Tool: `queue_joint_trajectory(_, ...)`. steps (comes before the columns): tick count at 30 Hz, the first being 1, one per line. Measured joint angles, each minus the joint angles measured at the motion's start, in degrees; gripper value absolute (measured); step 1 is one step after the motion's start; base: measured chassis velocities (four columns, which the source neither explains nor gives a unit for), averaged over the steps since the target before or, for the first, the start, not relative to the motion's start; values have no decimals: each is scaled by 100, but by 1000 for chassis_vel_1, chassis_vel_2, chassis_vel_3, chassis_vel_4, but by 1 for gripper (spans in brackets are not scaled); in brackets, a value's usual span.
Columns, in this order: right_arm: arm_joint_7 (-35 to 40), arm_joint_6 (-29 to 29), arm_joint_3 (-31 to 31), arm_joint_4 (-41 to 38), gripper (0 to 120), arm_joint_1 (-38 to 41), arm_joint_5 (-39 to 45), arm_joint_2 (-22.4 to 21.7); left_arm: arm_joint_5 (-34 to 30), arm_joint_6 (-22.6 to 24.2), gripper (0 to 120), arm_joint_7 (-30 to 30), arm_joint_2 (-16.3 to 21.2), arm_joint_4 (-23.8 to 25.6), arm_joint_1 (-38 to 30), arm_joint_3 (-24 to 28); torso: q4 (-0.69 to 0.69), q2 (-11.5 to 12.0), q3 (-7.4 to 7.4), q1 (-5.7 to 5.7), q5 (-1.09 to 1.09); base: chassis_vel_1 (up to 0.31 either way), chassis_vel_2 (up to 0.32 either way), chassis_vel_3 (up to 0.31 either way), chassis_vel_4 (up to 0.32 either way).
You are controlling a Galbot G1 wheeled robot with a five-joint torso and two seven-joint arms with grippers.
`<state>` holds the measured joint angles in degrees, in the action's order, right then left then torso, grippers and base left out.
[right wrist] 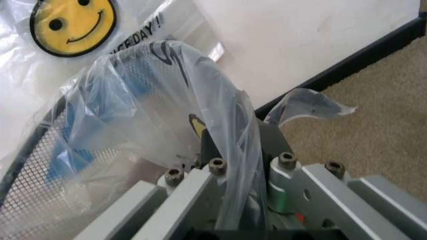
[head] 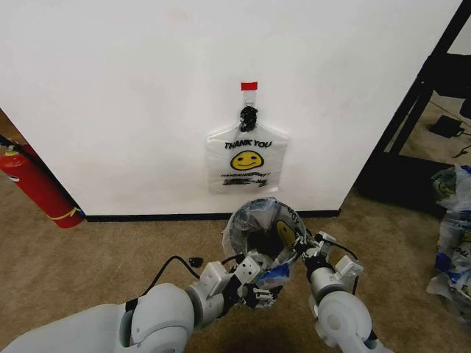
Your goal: Pick up the garbage bag from the wall and place it over the trash bin.
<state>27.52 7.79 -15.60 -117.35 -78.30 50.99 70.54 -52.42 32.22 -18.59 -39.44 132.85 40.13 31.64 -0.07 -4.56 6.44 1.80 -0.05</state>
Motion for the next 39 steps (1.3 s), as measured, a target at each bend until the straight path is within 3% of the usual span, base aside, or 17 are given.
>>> queue_joint_trajectory(3,6,3,18,0,1,10,17,3,32,-2,47,3,-11,-60,6,4,0,0,0,0,0,0,0,0,0)
queue_joint_trajectory(8,9,10,17,-19,1,6,49,3,106,-38,24,5,-75,-213,6,38,-1,0,0,0,0,0,0,0,0)
queue_joint_trajectory(11,12,10,0,-20,1,1,63,-4,110,-45,19,5,-65,-212,23,43,-2,0,0,0,0,0,0,0,0)
queue_joint_trajectory(15,24,10,-22,-34,1,-3,106,-3,210,-94,0,9,-18,-177,179,51,0,0,0,0,0,0,0,0,0)
queue_joint_trajectory(27,149,50,-10,-138,1,-45,309,162,649,-227,0,41,-152,-242,666,65,-1,0,0,0,0,0,0,0,0)
queue_joint_trajectory(32,237,80,-14,-176,1,-47,518,234,1103,-295,0,118,-412,-617,898,121,0,0,0,0,0,0,0,0,0)
queue_joint_trajectory(39,272,91,-25,-343,1,-141,659,235,1176,-373,0,117,-599,-1027,870,117,-2,0,0,0,1,0,0,0,0)
